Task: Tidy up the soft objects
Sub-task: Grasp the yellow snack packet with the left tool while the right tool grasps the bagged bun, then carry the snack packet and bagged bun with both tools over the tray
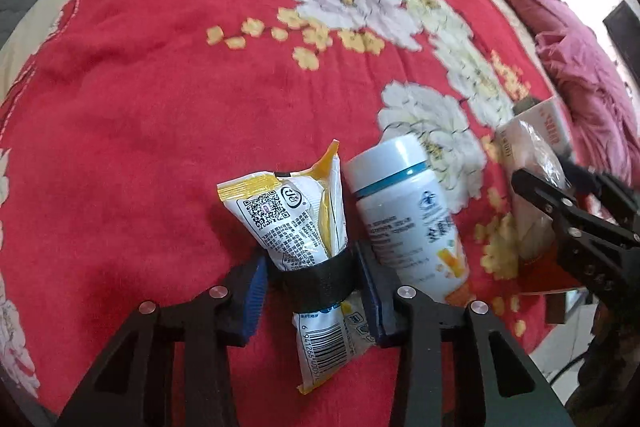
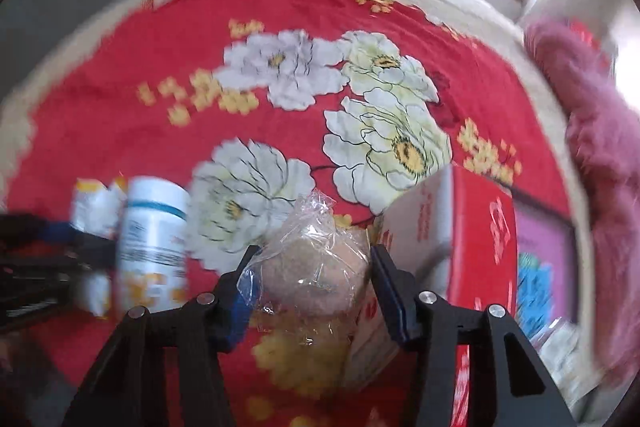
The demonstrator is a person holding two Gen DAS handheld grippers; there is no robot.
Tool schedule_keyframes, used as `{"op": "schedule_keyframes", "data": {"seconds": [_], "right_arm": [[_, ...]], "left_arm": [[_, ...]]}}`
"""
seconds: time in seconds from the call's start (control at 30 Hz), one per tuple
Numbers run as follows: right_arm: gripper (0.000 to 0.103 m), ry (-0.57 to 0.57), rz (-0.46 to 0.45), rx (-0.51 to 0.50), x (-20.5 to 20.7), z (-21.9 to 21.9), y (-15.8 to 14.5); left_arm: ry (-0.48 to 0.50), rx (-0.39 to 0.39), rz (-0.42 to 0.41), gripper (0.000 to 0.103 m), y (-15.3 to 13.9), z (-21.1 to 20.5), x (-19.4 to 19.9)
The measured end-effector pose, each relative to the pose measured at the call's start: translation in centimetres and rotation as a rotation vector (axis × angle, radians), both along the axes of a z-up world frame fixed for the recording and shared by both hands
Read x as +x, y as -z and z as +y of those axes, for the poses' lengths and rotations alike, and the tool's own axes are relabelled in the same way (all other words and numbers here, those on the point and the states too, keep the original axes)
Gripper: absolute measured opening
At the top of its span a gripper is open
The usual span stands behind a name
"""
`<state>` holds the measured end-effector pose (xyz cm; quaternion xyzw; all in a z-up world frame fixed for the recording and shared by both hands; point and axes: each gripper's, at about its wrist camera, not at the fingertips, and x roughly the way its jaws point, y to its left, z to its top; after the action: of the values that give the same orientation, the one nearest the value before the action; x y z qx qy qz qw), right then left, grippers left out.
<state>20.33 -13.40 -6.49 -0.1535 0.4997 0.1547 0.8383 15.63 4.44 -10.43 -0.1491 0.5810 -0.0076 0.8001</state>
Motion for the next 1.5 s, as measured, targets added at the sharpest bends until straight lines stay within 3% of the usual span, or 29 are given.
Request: {"op": "schedule_keyframes", "data": {"seconds": [0.1, 0.27, 0.47, 0.77, 1.13, 1.5], "right_arm": [[0.054, 0.046, 0.011, 0.110, -0.7, -1.5, -1.8], [0.054, 0.088, -0.033, 0.209, -2.5, -3.4, -5.6], [0.054, 0.138, -0.113, 0.277, -4.6, -7.5, -10.1], [0.054, 0.309, -0.198, 0.312, -6.5, -17.7, -14.2], [0.054, 0.457, -0.220, 0.318, -7.9, -27.7, -14.2], [0.054, 0.487, -0.156, 0.334, -7.5, -30.6, -10.7]], "left_arm": [[0.008, 0.003, -0.036, 0.043, -2.1, -0.2, -0.6], [0.048, 0.008, -0.117, 0.043, -6.5, -1.8, -1.3], [0.134, 0.011, -0.215, 0.043, -11.7, -6.0, -1.4], [0.282, -0.017, -0.273, 0.043, -15.4, -15.1, -0.6], [0.463, -0.030, -0.246, 0.043, -15.0, -26.6, -0.1], [0.553, -0.008, -0.149, 0.043, -10.8, -32.5, 0.4]]}}
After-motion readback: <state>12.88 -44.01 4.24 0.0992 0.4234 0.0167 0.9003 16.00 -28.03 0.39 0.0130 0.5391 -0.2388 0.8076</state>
